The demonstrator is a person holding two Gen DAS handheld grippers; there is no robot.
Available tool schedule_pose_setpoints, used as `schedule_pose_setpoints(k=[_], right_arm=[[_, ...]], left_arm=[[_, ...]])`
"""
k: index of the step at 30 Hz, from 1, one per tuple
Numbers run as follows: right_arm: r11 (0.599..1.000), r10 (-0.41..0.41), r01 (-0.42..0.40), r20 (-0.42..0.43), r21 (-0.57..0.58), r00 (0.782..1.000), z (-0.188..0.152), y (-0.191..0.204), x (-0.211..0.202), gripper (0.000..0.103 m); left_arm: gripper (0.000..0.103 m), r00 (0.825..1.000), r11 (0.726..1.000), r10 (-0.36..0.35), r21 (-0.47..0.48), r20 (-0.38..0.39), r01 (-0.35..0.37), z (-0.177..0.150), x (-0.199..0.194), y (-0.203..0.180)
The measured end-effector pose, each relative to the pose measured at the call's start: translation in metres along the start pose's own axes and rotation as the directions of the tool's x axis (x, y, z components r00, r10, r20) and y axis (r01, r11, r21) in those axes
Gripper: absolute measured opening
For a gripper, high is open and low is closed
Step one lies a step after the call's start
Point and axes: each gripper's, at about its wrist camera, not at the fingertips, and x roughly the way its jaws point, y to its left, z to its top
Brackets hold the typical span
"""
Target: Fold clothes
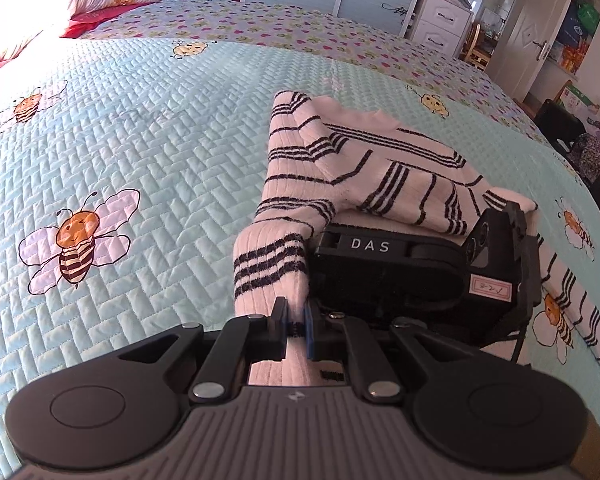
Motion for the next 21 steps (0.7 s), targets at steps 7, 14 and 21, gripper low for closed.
schedule_pose_setpoints(k=[7, 14, 21], right_arm=[[0.997, -0.080, 0.082, 0.082, -0.015, 0.993, 0.002, 0.001, -0.031, 0.021], [0.986, -0.158, 0.167, 0.198, -0.028, 0.967, 0.000, 0.003, -0.071, 0.034], [0.987, -0.094, 0.119, 0.216, -0.107, 0.972, 0.002, 0.026, -0.074, 0.041]], left_arm=[[0.008, 0.999, 0.996, 0.011, 0.095, -0.046, -0.006, -0.015, 0.016, -0.015], [0.017, 0.996, 0.983, -0.016, 0.182, -0.085, 0.032, -0.035, 0.046, -0.026], [0.039, 1.000, 0.996, 0.010, 0.094, 0.008, -0.010, -0.038, 0.021, -0.016]])
